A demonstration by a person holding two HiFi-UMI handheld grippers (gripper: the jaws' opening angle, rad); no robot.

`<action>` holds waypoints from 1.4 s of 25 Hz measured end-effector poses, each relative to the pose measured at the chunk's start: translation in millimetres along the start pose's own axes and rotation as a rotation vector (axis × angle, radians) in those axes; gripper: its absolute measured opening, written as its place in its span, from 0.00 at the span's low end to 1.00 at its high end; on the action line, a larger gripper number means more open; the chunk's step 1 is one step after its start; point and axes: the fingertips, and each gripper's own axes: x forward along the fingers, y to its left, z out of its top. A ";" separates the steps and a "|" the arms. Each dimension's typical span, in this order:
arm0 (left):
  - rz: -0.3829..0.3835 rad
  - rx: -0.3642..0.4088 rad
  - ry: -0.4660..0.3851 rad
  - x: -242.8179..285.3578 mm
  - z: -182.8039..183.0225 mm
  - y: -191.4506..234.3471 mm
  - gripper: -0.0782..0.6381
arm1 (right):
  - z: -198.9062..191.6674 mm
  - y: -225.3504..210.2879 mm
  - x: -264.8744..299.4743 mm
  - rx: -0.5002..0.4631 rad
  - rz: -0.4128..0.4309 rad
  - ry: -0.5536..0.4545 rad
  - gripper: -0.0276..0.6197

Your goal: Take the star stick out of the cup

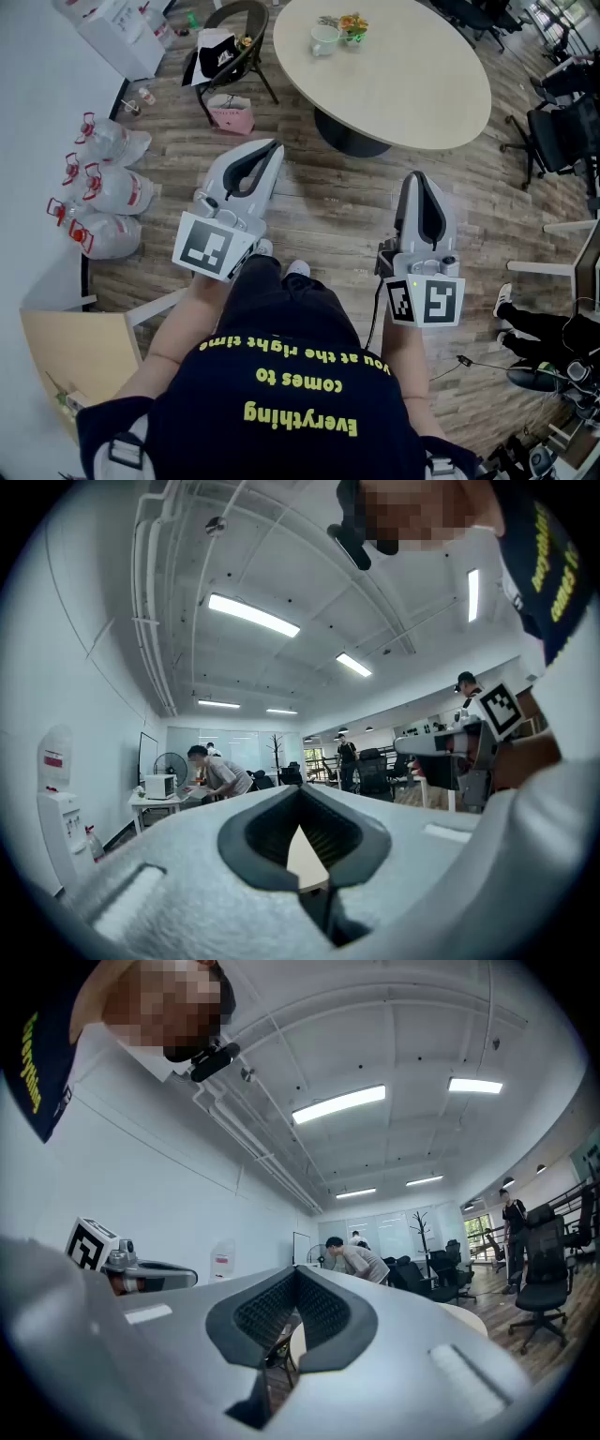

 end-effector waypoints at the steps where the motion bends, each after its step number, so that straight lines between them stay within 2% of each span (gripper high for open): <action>1: -0.002 0.002 -0.007 1.0 0.5 -0.4 0.11 | 1.0 0.1 0.1 -0.002 0.005 -0.004 0.06; 7: 0.033 0.011 -0.019 9.9 5.1 3.9 0.11 | 0.8 -13.0 4.9 0.030 -0.016 -0.001 0.06; 11: 0.036 -0.023 -0.027 13.4 5.4 7.7 0.12 | -5.1 -18.0 11.1 0.057 -0.021 0.007 0.06; 14: 0.039 -0.067 -0.003 20.7 -1.0 16.3 0.26 | -11.0 -15.4 23.1 0.057 -0.006 0.015 0.07; 19: 0.066 -0.117 0.036 35.7 -15.5 40.3 0.48 | -24.6 -6.0 49.5 0.075 0.045 0.056 0.33; 23: 0.081 -0.144 0.041 59.2 -23.9 64.8 0.59 | -35.4 -10.9 79.5 0.075 0.059 0.087 0.48; 30: 0.059 -0.130 -0.012 111.1 -16.3 120.1 0.67 | -42.8 -9.7 157.5 0.052 0.088 0.105 0.53; 35: 0.032 -0.141 0.000 146.7 -23.9 162.5 0.72 | -49.4 -7.2 213.7 0.071 0.090 0.113 0.55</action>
